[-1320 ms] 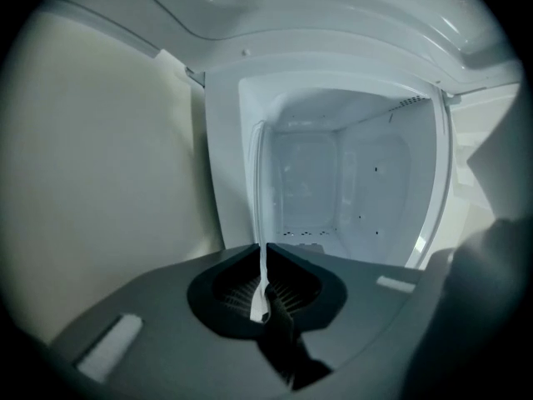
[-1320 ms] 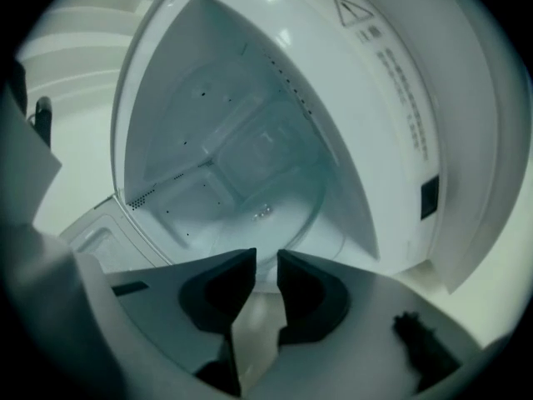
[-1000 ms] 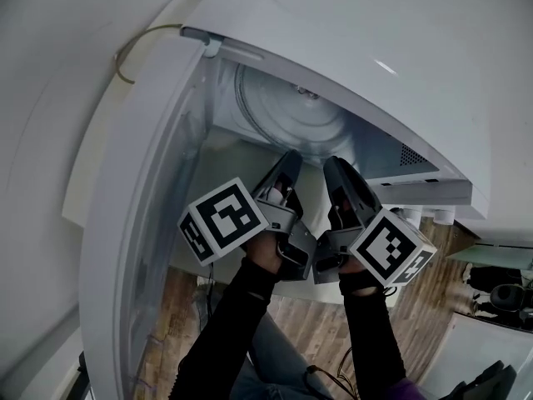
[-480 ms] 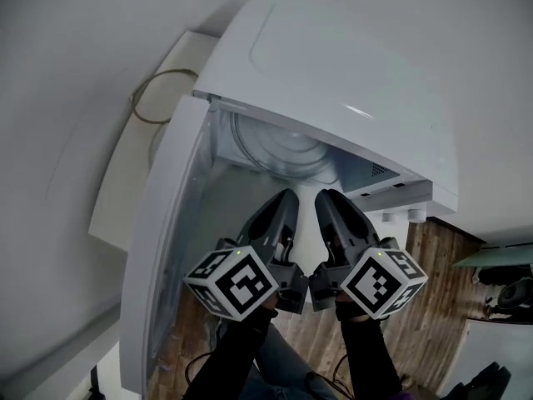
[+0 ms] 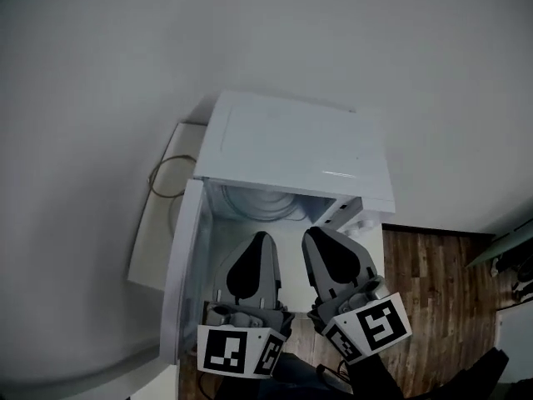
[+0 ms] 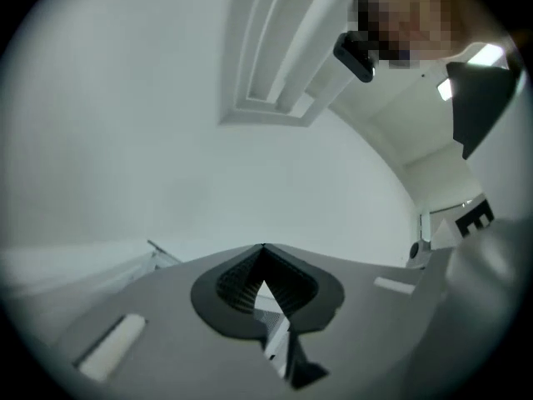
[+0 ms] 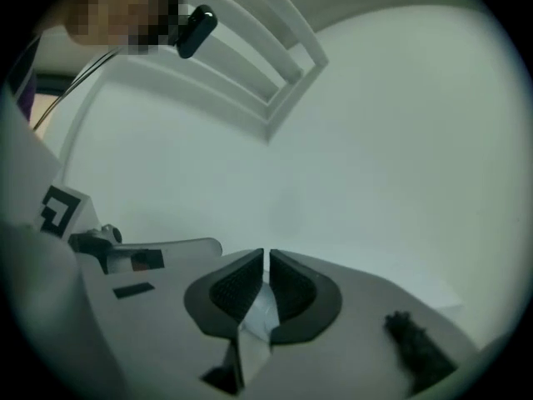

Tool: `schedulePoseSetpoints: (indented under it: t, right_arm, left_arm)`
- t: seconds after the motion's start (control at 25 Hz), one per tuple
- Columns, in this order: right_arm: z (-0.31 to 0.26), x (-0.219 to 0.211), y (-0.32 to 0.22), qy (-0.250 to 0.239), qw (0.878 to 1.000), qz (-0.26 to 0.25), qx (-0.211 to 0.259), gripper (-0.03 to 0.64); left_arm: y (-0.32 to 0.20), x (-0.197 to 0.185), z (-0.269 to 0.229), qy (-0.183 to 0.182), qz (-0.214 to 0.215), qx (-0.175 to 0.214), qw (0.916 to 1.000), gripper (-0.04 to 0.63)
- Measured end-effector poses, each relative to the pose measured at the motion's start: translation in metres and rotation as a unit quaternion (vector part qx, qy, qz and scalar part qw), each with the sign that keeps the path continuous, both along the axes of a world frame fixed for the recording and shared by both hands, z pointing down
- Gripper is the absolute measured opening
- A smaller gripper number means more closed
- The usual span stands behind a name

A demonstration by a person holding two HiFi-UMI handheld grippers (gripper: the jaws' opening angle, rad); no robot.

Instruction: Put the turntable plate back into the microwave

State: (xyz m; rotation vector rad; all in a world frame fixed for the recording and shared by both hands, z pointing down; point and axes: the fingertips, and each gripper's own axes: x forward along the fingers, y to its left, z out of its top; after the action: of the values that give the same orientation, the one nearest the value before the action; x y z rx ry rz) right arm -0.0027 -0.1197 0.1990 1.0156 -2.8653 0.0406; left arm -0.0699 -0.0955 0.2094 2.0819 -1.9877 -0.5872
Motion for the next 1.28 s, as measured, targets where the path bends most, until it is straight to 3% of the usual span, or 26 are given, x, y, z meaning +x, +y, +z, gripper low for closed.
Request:
schedulePoseSetpoints:
  t: [0.2,0.44,0.72,1.04,1.28]
  right_arm:
    - [-0.065,0.014,0.016,-0.036,0.994,0.035,0.100,0.011]
    - [-0.111,0.031,0.038,-0.037,0.983,0.049,0.176,0.009]
    - [-0.140,0.047,0.046,-0.044,0.974,0.063,0.214,0.009]
    - [-0.151,0.049,0.048,-0.047,0.968,0.068,0.238,0.009]
    - [-0.152,0.047,0.050,-0.048,0.967,0.066,0.240,0.009]
  left_arm:
    - [0.012,0.016,-0.073,-0.114,0.008,0.073,0.9908,0.007]
    - [0.022,0.049,-0.112,-0.164,0.031,0.103,0.9806,0.007]
    - [0.022,0.072,-0.143,-0.221,0.024,0.130,0.9664,0.006]
    - [0.025,0.078,-0.153,-0.237,0.027,0.151,0.9594,0.007]
    - [0.024,0.078,-0.154,-0.234,0.033,0.149,0.9602,0.007]
